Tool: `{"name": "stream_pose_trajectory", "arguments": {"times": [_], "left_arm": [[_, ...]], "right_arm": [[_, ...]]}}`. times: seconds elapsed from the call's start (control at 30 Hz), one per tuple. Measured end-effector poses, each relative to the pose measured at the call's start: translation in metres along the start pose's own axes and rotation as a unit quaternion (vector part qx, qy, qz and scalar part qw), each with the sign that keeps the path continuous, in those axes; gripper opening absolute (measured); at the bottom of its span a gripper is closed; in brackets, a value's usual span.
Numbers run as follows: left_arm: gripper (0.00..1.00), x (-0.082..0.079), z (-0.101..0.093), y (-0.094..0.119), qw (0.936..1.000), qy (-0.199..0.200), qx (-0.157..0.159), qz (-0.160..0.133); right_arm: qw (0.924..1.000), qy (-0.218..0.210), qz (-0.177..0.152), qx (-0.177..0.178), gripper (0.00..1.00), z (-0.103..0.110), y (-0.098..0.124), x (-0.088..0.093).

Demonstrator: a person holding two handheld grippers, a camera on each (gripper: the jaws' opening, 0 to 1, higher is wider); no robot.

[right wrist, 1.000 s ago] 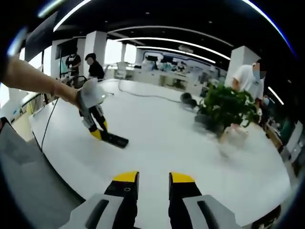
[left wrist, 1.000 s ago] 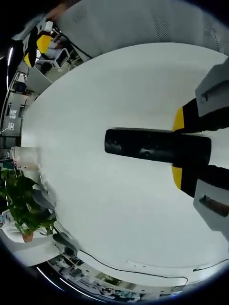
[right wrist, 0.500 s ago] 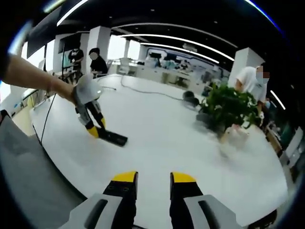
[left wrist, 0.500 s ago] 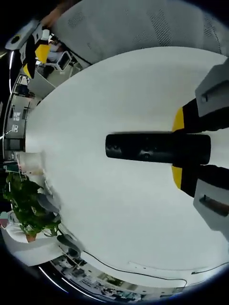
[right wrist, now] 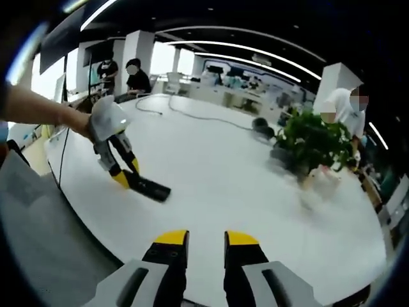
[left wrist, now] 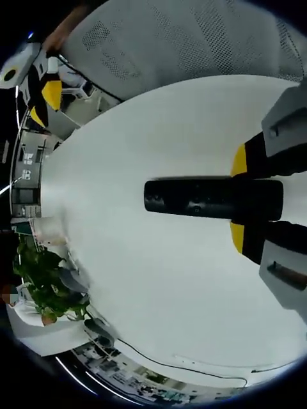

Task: Press the specified remote control buttons in sequence, fully releasing each button before pressing the next.

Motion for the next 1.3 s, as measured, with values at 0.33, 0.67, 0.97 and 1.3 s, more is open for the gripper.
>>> {"name": "stream_pose_trajectory", "arguments": {"times": [0.33,0.67,0.97,1.3], "left_arm": [[0.25,-0.001,-0.021,0.002,0.9998,-0.016,0.009,0.006],[0.25,-0.002,-0.037,0.003,0.9994,-0.028,0.015,0.015],[0.25,0.001,-0.052,0.005,0.9998,-0.012,0.014,0.004],[0.25,-0.002,-0.066,0.006,0.9993,-0.022,0.014,0.025]], "right_arm": [[1.0,0.003,0.003,-0.003,0.18,0.001,0.0,0.0],[0.9998,0.012,0.011,-0.011,0.18,0.004,-0.002,0.001],[0.9996,0.017,0.016,-0.016,0.17,0.006,-0.003,0.002],[0.9992,0.023,0.023,-0.021,0.17,0.007,-0.004,0.003]]}}
Point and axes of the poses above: the point that each gripper's makers call its tool centre point, and the gripper's own axes: y roughly backward along the fingers, z roughly to its left, x roughly out of its underside, the point moved 8 cm from there along y, roughly backward along the fingers, and after that the axes turned 3 degrees about -x, right-handed, at the moved point
